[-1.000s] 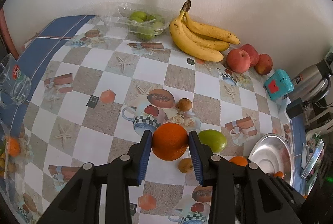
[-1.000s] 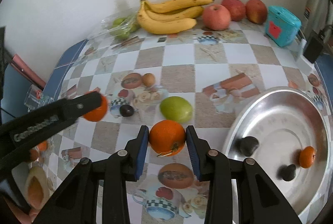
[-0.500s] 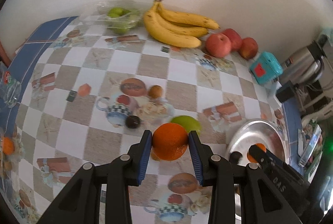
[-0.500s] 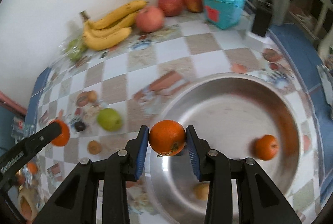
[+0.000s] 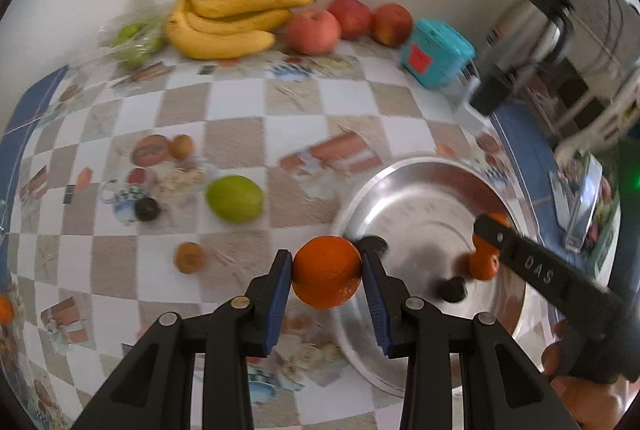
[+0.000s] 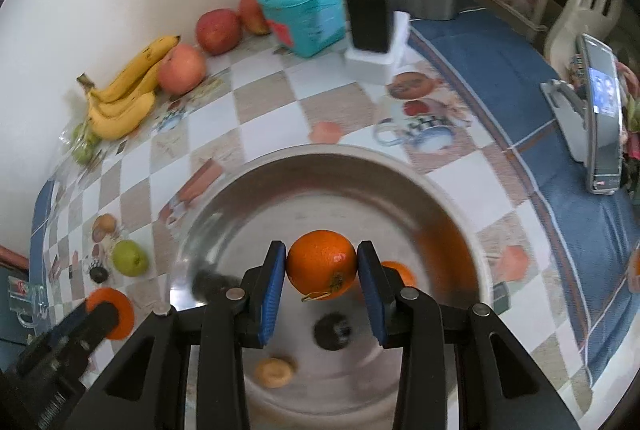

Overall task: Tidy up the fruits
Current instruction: 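Carry both held oranges over the steel bowl, then open both tools to drop the oranges into the bowl, then withdraw both tools from the bowl toward the fruit row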

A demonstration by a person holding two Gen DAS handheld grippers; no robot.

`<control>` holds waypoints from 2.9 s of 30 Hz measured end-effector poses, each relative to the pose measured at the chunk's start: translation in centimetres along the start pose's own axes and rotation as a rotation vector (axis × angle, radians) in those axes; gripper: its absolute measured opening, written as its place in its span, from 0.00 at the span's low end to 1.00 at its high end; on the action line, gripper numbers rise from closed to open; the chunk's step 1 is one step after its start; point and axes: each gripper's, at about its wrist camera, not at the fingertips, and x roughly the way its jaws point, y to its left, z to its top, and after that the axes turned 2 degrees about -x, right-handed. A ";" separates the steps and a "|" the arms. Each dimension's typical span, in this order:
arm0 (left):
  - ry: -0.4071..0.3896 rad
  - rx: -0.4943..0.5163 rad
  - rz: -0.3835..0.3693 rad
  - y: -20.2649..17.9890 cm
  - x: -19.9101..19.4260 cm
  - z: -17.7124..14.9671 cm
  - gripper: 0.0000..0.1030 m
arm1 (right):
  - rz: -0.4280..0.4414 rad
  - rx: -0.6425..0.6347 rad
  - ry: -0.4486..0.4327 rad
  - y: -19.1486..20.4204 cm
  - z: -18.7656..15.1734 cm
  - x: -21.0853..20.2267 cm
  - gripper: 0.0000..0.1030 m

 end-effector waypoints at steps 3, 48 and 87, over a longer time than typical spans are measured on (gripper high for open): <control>0.019 0.027 -0.002 -1.3 0.5 -0.5 0.37 | 0.003 0.004 -0.010 -0.5 0.2 -0.3 0.37; 0.070 -0.036 -0.013 0.3 2.2 -0.5 0.46 | 0.044 -0.072 0.026 1.1 -0.2 0.9 0.39; -0.036 -0.368 0.191 12.3 -0.6 1.0 0.97 | 0.058 -0.219 0.022 4.7 -0.9 -0.3 0.66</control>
